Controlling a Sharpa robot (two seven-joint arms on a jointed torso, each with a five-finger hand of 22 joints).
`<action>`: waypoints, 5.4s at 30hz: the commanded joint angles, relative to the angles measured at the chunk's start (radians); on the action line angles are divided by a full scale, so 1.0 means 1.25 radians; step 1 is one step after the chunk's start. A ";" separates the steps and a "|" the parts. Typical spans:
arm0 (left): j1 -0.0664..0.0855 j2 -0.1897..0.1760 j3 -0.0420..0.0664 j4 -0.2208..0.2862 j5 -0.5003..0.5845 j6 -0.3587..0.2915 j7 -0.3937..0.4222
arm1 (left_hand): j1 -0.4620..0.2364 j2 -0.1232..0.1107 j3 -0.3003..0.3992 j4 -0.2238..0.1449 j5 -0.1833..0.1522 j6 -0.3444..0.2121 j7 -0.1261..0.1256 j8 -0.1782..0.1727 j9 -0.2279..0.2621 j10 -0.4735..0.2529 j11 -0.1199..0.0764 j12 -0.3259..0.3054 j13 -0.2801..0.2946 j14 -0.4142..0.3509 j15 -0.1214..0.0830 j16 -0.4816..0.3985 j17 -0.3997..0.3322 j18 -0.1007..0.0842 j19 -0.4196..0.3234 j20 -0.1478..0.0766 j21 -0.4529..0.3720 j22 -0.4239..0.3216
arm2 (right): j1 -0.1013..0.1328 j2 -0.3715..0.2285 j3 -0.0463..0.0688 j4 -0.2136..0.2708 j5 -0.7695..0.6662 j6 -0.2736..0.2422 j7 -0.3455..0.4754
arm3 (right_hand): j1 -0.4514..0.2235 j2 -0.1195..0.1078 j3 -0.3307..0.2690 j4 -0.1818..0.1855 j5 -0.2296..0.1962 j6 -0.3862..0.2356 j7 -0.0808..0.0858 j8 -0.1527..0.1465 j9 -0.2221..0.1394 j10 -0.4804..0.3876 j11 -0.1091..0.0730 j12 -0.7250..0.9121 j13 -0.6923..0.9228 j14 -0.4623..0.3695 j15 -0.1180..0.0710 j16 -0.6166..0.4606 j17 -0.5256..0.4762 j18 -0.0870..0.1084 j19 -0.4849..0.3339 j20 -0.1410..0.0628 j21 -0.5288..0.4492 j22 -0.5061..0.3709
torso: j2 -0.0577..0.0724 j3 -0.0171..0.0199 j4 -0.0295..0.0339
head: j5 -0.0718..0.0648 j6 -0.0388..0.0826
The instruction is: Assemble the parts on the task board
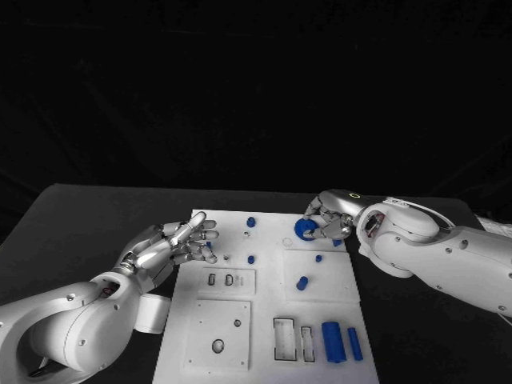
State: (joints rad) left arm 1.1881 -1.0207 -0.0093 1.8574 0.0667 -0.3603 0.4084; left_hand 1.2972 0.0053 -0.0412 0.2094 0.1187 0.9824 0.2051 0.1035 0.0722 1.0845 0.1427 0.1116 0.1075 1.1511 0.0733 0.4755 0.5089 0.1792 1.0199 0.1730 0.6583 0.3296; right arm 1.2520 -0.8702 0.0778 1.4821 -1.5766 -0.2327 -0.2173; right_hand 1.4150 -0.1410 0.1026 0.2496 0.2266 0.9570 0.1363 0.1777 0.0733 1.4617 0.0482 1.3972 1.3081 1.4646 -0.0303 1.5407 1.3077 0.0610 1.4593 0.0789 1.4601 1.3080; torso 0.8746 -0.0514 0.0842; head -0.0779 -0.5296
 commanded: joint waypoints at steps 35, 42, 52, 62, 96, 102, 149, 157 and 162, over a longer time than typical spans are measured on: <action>0.001 -0.001 0.000 -0.001 0.001 0.020 0.001 | 0.004 0.007 0.001 -0.005 -0.001 -0.002 0.000 -0.003 0.000 -0.004 -0.001 -0.004 0.001 -0.006 -0.001 -0.004 0.001 0.002 -0.005 0.001 -0.001 -0.001 | -0.012 -0.007 -0.001 0.014 -0.066 0.025 -0.003 | 0.027 -0.003 0.044 -0.057 0.055 0.030 -0.002 -0.004 -0.002 0.021 -0.002 0.010 0.113 0.080 0.002 0.011 0.187 -0.009 0.011 -0.003 0.008 0.023 | 0.001 -0.0002 0.0000 | -0.002 -0.010; 0.001 -0.003 0.000 0.000 0.001 0.020 0.000 | 0.005 0.007 0.001 -0.006 -0.001 -0.002 0.000 -0.003 0.000 -0.004 -0.001 -0.003 0.001 -0.006 -0.001 -0.005 0.001 0.002 -0.006 0.001 -0.001 -0.001 | -0.014 -0.005 -0.001 0.019 -0.072 -0.014 0.005 | 0.031 0.009 0.091 -0.069 0.105 0.068 -0.012 0.005 0.002 0.031 -0.012 0.027 0.128 0.081 -0.005 0.014 0.193 -0.011 0.015 -0.008 0.011 0.031 | 0.001 -0.0015 -0.0002 | -0.001 -0.011; 0.001 -0.003 0.000 0.001 0.001 0.021 0.000 | 0.005 0.008 0.001 -0.006 -0.001 -0.002 0.000 -0.003 0.000 -0.004 -0.001 -0.003 0.001 -0.006 -0.001 -0.005 0.001 0.002 -0.006 0.001 -0.001 -0.001 | -0.012 0.003 0.000 0.053 -0.063 -0.074 0.014 | -0.004 -0.003 0.118 -0.063 0.124 0.079 -0.016 0.001 0.001 0.034 -0.016 0.029 0.131 0.082 -0.010 0.016 0.197 -0.012 0.017 -0.013 0.012 0.034 | 0.001 -0.0017 0.0017 | 0.000 -0.010; 0.001 -0.001 0.000 0.002 0.001 0.022 -0.001 | 0.005 0.008 0.001 -0.006 -0.001 -0.002 0.000 -0.003 0.000 -0.004 -0.001 -0.003 0.001 -0.006 -0.001 -0.005 0.001 0.002 -0.006 0.001 -0.001 -0.001 | -0.003 0.024 0.004 0.115 -0.082 -0.097 0.001 | -0.009 -0.005 0.122 -0.062 0.122 0.079 -0.017 0.000 0.001 0.034 -0.016 0.028 0.131 0.082 -0.010 0.017 0.198 -0.012 0.017 -0.014 0.012 0.034 | 0.001 -0.0008 0.0015 | 0.010 -0.007; 0.001 0.003 0.000 0.003 0.001 0.024 -0.003 | 0.005 0.009 0.001 -0.006 -0.001 -0.002 0.000 -0.003 0.000 -0.004 -0.001 -0.004 0.001 -0.007 -0.001 -0.006 0.001 0.002 -0.008 0.001 -0.001 -0.001 | -0.008 0.210 -0.013 -0.005 -0.130 -0.062 -0.021 | -0.026 -0.008 0.140 -0.066 0.094 0.076 -0.014 -0.010 -0.001 0.033 -0.014 0.025 0.130 0.083 -0.009 0.018 0.200 -0.012 0.017 -0.013 0.011 0.033 | 0.001 0.0003 -0.0004 | 0.025 -0.015; 0.001 0.002 0.000 0.003 0.001 0.024 -0.003 | 0.005 0.009 0.001 -0.006 -0.001 -0.002 0.000 -0.004 0.000 -0.004 -0.001 -0.004 0.001 -0.008 -0.001 -0.007 0.001 0.002 -0.008 0.002 -0.001 -0.001 | -0.010 0.216 -0.017 -0.014 -0.131 -0.043 -0.027 | -0.033 -0.011 0.144 -0.067 0.081 0.074 -0.013 -0.014 -0.001 0.032 -0.012 0.022 0.129 0.082 -0.008 0.018 0.199 -0.011 0.017 -0.013 0.010 0.031 | 0.001 -0.0003 -0.0006 | 0.024 -0.015; 0.001 -0.004 0.000 0.007 0.001 0.023 -0.007 | 0.006 0.010 0.001 -0.007 -0.001 -0.003 0.000 -0.004 0.000 -0.005 0.000 -0.004 0.002 -0.009 0.000 -0.008 0.002 0.002 -0.010 0.002 -0.001 -0.001 | -0.027 0.156 -0.019 0.010 -0.066 -0.198 0.055 | -0.221 0.047 -0.036 0.020 0.024 0.019 0.008 -0.087 0.000 0.014 0.010 -0.013 0.112 0.085 0.013 0.024 0.210 -0.011 0.017 0.008 0.010 0.033 | 0.001 0.0005 -0.0014 | 0.023 -0.015; 0.001 -0.007 0.000 0.003 0.001 0.024 -0.007 | 0.007 0.011 0.002 -0.007 -0.001 -0.003 0.000 -0.004 0.000 -0.006 0.000 -0.005 0.002 -0.009 0.000 -0.008 0.002 0.002 -0.010 0.002 -0.001 -0.001 | -0.033 0.053 -0.017 0.063 0.098 -0.259 0.240 | -0.141 0.051 -0.019 -0.015 0.018 0.012 0.010 -0.090 -0.002 0.009 0.011 -0.021 0.108 0.085 0.014 0.024 0.210 -0.011 0.016 0.008 0.008 0.030 | -0.004 0.0041 -0.0077 | 0.023 -0.010; 0.001 -0.004 0.000 -0.003 0.001 0.026 -0.006 | 0.007 0.011 0.002 -0.008 -0.001 -0.003 0.000 -0.004 0.000 -0.006 0.000 -0.005 0.002 -0.009 0.000 -0.009 0.002 0.002 -0.010 0.002 -0.001 -0.001 | -0.035 -0.035 -0.017 0.095 0.218 -0.212 0.295 | -0.086 0.046 -0.010 -0.054 0.010 0.021 0.008 -0.086 0.000 0.007 0.009 -0.025 0.106 0.084 0.012 0.023 0.209 -0.011 0.014 0.007 0.007 0.028 | -0.009 0.0092 -0.0146 | 0.019 -0.008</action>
State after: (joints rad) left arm 1.1880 -1.0283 -0.0094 1.8542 0.0677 -0.3506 0.3949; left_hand 1.3051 0.0131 -0.0386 0.2068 0.1187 0.9824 0.2051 0.1035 0.0722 1.0845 0.1427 0.1116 0.1080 1.1441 0.0731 0.4714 0.5101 0.1792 1.0163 0.1765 0.6583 0.3296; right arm 1.2098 -0.9044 0.0566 1.5963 -1.4500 -0.5062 0.0441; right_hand 1.3027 -0.0832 0.0897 0.1855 0.2436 0.9762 0.1455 0.0679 0.0717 1.4667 0.0681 1.3698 1.3074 1.4664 -0.0107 1.5647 1.3079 0.0613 1.4679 0.0917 1.4716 1.3078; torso 0.8679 -0.0441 0.0715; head -0.0526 -0.5408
